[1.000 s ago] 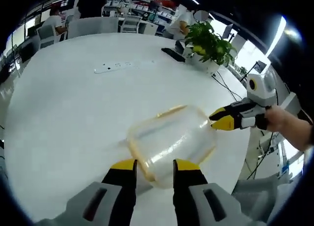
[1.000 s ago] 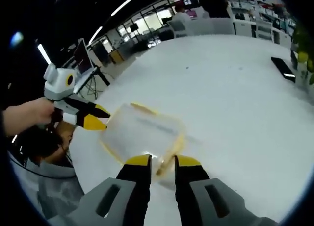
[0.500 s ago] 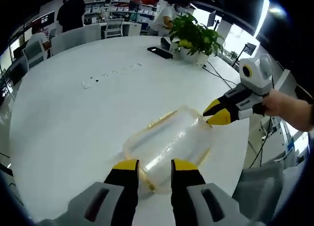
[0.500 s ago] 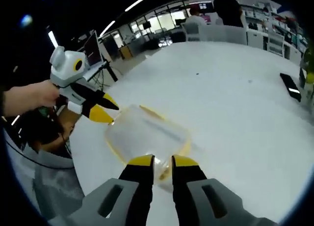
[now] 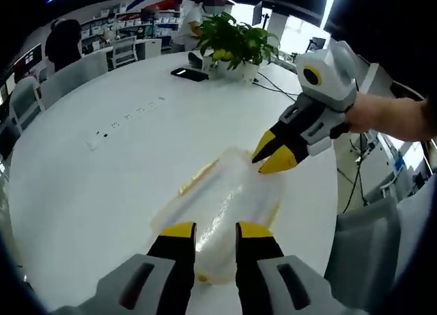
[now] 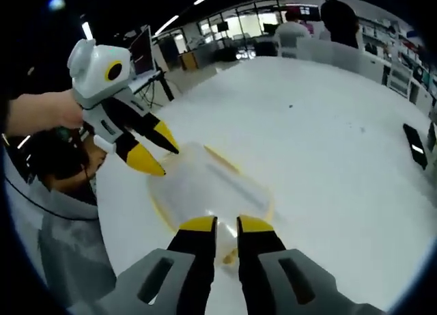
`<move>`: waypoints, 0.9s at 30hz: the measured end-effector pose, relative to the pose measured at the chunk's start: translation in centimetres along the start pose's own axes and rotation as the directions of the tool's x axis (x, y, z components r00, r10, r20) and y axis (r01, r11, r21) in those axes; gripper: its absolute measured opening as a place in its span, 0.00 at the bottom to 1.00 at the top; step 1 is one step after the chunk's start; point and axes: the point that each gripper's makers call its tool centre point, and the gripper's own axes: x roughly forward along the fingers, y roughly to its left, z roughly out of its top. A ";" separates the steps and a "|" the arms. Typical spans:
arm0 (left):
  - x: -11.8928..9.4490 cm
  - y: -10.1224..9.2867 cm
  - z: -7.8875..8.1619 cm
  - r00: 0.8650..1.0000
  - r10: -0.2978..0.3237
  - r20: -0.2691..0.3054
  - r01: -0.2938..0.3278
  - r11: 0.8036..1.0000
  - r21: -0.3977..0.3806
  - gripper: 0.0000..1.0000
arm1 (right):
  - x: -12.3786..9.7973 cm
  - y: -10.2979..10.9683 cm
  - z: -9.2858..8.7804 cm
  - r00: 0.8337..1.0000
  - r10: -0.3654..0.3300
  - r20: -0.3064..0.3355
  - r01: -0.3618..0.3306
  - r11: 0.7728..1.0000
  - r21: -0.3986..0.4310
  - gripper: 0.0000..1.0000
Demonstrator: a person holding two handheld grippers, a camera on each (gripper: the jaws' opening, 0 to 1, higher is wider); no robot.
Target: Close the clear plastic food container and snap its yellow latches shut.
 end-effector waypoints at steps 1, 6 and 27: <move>0.2 -0.1 0.1 1.000 -0.005 -0.004 0.005 1.000 0.021 0.15 | 0.1 0.0 0.1 1.000 0.004 -0.007 -0.004 1.000 -0.014 0.08; 0.7 -0.6 0.4 1.000 -0.024 -0.020 0.025 0.996 0.084 0.15 | 0.7 0.3 0.4 1.000 0.013 -0.025 -0.015 0.997 -0.073 0.08; 2.2 -1.7 1.0 0.996 -0.072 -0.043 0.079 0.978 0.191 0.15 | 3.0 2.0 2.3 0.998 0.051 -0.030 -0.056 0.971 -0.233 0.10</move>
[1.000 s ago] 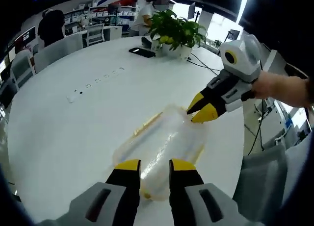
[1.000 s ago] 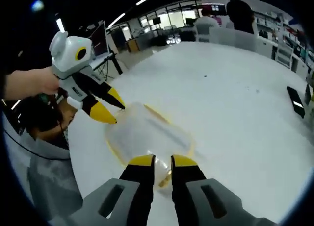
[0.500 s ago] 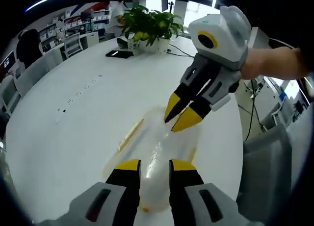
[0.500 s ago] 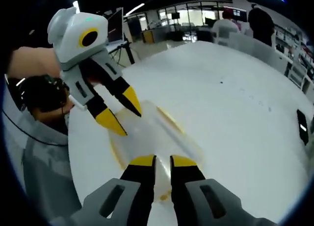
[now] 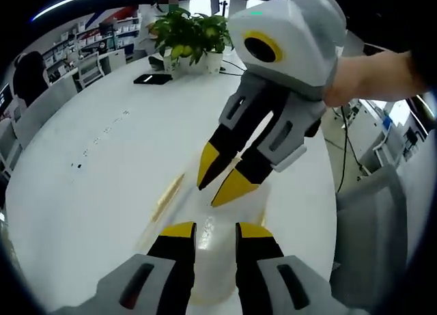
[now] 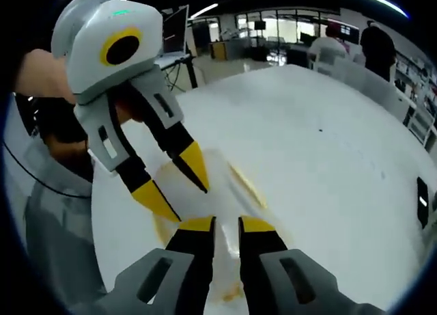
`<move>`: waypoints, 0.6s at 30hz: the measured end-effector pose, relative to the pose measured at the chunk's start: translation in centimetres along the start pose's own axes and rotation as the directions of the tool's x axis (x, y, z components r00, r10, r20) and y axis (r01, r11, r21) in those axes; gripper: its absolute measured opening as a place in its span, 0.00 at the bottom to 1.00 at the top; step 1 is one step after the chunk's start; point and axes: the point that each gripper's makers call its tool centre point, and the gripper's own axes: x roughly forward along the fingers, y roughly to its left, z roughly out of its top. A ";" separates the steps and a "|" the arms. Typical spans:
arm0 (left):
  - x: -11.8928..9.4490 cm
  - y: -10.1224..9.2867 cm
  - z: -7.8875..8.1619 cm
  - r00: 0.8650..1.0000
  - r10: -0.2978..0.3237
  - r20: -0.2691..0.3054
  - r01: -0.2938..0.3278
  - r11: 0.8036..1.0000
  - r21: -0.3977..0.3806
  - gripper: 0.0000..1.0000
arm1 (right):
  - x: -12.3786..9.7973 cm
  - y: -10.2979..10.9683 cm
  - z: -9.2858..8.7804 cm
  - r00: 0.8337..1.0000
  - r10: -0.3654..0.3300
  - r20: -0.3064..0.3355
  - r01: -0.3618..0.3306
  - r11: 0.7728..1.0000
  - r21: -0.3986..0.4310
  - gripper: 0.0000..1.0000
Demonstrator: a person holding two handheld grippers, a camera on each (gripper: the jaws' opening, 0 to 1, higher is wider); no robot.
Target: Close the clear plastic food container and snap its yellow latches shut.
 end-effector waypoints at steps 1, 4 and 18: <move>0.1 -0.1 0.0 1.000 -0.001 -0.001 0.001 1.000 0.004 0.15 | 0.0 0.0 0.1 1.000 0.000 0.002 0.000 1.000 -0.002 0.10; 0.2 -0.5 0.0 1.000 -0.009 -0.004 0.009 1.000 0.021 0.15 | 0.2 0.2 0.3 1.000 0.007 0.005 -0.007 1.000 -0.010 0.10; 0.7 -2.2 0.3 0.999 -0.052 0.013 0.051 0.997 0.053 0.16 | 0.7 -0.5 0.9 1.000 -0.001 0.002 0.001 0.999 -0.046 0.15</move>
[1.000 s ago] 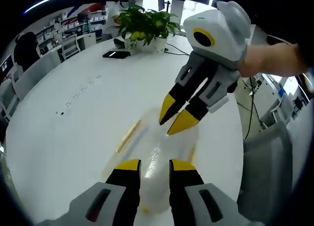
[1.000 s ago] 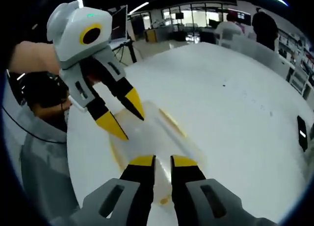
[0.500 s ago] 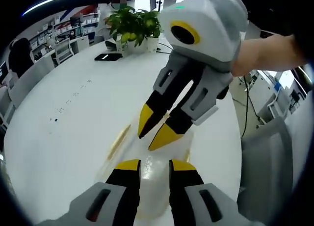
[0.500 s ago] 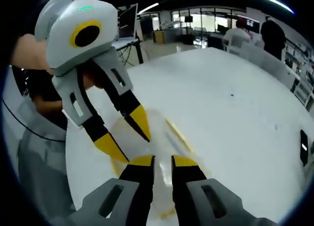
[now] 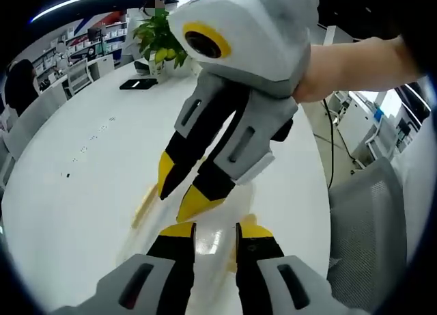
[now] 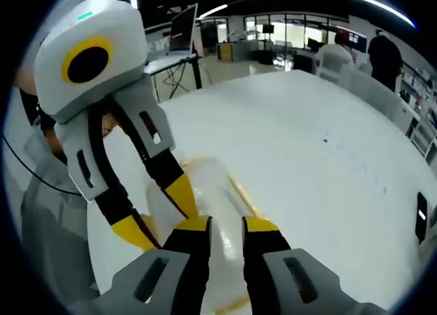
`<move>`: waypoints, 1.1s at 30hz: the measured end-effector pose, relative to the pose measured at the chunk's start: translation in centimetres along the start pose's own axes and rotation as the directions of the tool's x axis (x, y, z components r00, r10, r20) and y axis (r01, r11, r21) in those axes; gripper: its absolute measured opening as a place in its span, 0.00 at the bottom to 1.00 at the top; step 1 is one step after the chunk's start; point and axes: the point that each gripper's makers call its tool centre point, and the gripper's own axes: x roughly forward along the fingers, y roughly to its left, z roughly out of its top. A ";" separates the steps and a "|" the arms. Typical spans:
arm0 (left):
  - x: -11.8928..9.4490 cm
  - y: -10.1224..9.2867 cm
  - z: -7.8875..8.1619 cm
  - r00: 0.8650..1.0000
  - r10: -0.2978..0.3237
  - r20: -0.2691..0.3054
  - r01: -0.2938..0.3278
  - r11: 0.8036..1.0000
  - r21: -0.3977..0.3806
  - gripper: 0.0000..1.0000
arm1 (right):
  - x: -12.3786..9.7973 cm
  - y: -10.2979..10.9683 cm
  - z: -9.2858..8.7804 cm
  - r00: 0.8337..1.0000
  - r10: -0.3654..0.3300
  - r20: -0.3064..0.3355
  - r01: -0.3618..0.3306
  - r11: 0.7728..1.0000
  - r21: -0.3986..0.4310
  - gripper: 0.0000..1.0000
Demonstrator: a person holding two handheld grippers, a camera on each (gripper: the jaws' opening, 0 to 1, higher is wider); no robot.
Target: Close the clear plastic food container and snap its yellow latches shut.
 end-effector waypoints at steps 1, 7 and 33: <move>0.1 -0.2 -0.1 1.000 -0.002 0.000 0.002 1.000 0.003 0.16 | 0.0 -0.1 0.0 1.000 -0.002 0.000 0.002 1.000 -0.002 0.16; 0.4 -0.9 -0.6 1.000 -0.010 -0.014 0.010 0.999 0.039 0.18 | 0.2 -0.1 0.2 1.000 0.006 -0.007 -0.006 1.000 -0.016 0.15; 0.5 -1.4 -0.9 0.999 0.032 -0.004 -0.031 0.988 0.154 0.23 | 1.0 -1.4 1.0 0.999 0.026 -0.038 -0.028 0.997 -0.070 0.24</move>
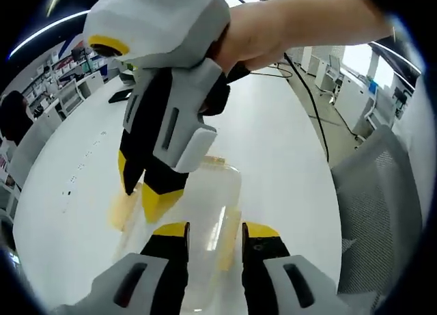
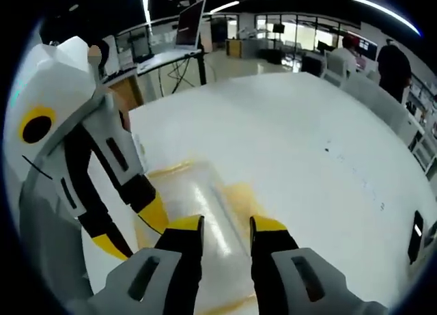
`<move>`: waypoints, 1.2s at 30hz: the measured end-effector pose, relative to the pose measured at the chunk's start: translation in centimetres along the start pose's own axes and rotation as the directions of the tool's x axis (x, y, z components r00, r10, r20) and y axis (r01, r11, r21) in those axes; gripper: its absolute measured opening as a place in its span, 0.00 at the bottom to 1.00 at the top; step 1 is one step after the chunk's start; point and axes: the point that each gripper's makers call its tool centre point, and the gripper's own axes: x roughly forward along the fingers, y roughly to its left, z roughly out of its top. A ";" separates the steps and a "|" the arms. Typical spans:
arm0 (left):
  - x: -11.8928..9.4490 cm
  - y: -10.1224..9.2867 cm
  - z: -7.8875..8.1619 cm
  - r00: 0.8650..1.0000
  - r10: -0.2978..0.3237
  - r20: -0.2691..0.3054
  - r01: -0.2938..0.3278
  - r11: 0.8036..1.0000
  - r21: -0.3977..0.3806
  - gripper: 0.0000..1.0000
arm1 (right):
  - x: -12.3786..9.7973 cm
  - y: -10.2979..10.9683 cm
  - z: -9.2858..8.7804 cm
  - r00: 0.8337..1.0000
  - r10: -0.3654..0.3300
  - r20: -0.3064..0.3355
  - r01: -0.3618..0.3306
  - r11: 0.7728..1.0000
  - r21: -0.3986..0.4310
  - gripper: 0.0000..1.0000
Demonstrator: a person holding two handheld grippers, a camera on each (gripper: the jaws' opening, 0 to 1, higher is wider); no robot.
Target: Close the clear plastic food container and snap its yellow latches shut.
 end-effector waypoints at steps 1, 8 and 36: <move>0.0 0.0 0.0 1.000 0.001 0.000 -0.001 1.000 0.001 0.23 | 0.1 0.0 0.0 1.000 0.005 -0.002 -0.005 1.000 -0.001 0.24; 0.1 0.1 0.0 1.000 0.020 0.003 -0.020 0.999 0.028 0.23 | 0.5 -0.1 -0.4 0.997 0.071 -0.025 -0.069 0.997 0.044 0.27; 0.6 -0.4 -0.6 0.995 0.087 -0.057 -0.067 0.955 0.289 0.26 | 2.0 0.3 -0.1 0.940 0.273 -0.205 -0.292 0.954 -0.071 0.29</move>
